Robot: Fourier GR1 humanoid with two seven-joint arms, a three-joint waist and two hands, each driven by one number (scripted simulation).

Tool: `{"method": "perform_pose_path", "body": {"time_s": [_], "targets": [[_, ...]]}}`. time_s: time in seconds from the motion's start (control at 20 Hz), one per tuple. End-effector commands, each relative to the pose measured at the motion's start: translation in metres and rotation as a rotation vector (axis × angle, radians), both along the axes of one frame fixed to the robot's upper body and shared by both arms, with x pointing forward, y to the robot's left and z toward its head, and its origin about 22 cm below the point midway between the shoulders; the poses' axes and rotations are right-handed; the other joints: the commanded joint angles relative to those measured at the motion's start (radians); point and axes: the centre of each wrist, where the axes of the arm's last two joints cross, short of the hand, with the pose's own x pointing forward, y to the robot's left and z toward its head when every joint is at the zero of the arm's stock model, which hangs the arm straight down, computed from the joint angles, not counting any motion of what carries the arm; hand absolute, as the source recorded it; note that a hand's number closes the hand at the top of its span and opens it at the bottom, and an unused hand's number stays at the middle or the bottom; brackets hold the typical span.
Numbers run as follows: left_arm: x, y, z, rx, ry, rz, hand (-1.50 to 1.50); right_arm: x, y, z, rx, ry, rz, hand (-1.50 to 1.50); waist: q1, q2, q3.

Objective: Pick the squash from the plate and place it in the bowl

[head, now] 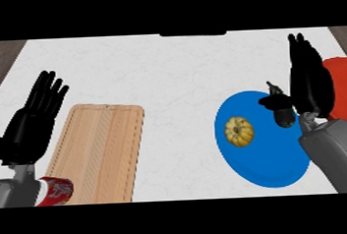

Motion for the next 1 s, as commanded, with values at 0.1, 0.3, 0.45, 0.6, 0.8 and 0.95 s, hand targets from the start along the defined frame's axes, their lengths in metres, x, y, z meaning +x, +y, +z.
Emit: {"method": "perform_pose_path", "body": {"time_s": [0.1, 0.3, 0.45, 0.6, 0.8, 0.95], "targets": [[0.001, -0.007, 0.002, -0.009, -0.007, -0.011, 0.0, 0.02, 0.032, 0.023, -0.234, 0.41, -0.126, -1.5, 0.019, 0.002, -0.002], [0.002, -0.002, 0.001, -0.001, -0.014, -0.028, 0.0, 0.025, 0.043, -0.007, -0.305, 0.826, -0.171, -1.5, 0.027, 0.014, -0.004], [0.0, -0.005, -0.004, -0.017, -0.003, -0.029, 0.0, 0.038, 0.077, 0.022, -0.31, 0.947, -0.145, -1.5, 0.018, 0.003, -0.001], [-0.003, -0.005, -0.008, -0.024, 0.003, -0.022, 0.0, 0.046, 0.121, 0.036, -0.308, 0.989, -0.124, -1.5, 0.017, 0.005, 0.002], [0.004, 0.003, 0.003, -0.021, 0.005, -0.008, 0.0, 0.058, 0.135, 0.04, -0.286, 1.014, -0.194, -1.5, 0.0, 0.006, 0.004], [-0.004, -0.005, -0.003, -0.02, 0.012, -0.004, 0.0, 0.057, 0.154, 0.049, -0.28, 1.018, -0.194, -1.5, -0.008, 0.001, 0.005]]}}
